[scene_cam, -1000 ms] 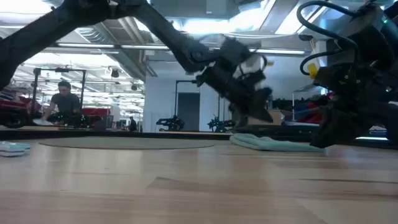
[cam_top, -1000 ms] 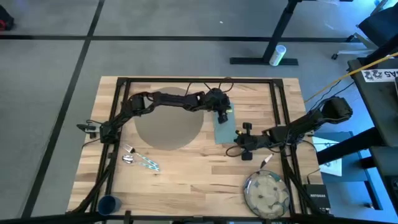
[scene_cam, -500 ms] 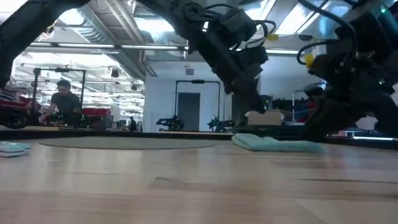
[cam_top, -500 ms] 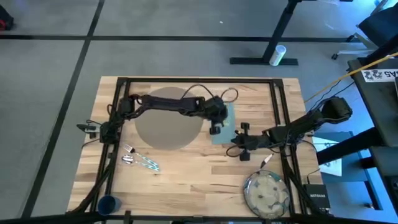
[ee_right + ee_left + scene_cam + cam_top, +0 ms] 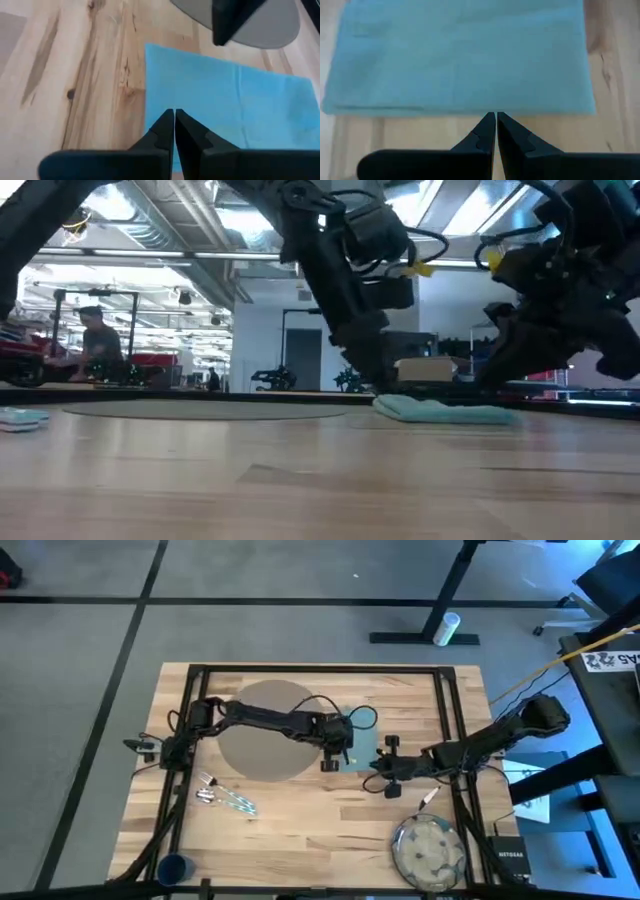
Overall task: Set table place
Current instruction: Fold the blue table napkin
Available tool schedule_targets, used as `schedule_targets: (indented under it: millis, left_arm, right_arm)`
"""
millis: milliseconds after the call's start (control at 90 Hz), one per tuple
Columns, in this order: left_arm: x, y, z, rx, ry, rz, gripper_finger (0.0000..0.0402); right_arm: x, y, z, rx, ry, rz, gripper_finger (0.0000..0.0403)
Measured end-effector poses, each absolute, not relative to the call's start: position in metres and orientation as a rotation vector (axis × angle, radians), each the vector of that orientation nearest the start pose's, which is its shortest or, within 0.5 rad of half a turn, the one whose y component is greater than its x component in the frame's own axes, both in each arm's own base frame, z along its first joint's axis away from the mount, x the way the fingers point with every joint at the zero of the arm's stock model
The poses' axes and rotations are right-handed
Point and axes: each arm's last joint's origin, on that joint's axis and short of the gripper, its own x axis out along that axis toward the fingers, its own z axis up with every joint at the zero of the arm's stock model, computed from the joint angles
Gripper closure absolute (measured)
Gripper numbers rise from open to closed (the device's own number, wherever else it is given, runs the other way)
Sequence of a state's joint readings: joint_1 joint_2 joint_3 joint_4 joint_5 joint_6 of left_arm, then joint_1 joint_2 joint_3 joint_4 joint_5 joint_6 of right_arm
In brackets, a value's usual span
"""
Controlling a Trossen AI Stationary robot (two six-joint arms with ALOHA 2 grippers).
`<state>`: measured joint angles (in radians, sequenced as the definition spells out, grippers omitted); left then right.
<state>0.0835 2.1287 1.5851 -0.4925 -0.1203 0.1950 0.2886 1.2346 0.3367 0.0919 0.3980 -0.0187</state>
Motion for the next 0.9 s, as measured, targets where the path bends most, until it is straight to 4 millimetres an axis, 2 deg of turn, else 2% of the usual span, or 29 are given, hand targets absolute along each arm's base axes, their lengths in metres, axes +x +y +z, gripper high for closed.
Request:
schedule_targets:
  millis: [411,644,900]
  left_arm:
    - [0.4,0.022,0.199,0.256,1.129,0.1,0.0402]
    - [0.368,0.01,0.202,0.279,1.162,0.071,0.0402]
    - [0.339,0.002,0.192,0.226,1.254,0.089,0.0402]
  right_arm:
    - [0.193,0.047,0.137,-0.3,0.724,-0.049,0.0403]
    - [0.193,0.047,0.137,-0.323,0.722,-0.022,0.0403]
    - [0.193,0.047,0.137,-0.348,0.722,-0.005,0.0403]
